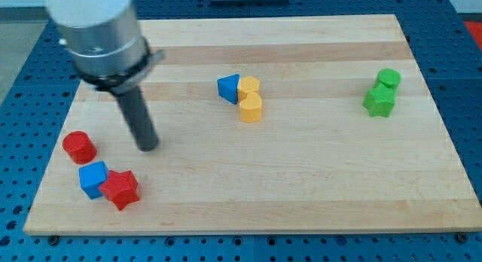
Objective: Move the red circle closer to the blue cube
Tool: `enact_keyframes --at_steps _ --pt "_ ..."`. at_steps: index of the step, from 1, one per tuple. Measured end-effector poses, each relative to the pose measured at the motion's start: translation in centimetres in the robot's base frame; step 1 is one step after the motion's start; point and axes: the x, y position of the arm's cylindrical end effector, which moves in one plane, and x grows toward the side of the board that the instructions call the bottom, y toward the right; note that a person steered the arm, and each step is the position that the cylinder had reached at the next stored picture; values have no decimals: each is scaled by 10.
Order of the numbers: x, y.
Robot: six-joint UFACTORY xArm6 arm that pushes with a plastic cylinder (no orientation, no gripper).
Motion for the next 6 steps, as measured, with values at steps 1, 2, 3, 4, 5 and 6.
enact_keyframes --at_steps 1,2,3,4,5,6 --pt "-9 -62" --pt "-18 -118" --pt "-19 -125" --pt "-12 -125" --pt "17 -120" --pt "20 -113"
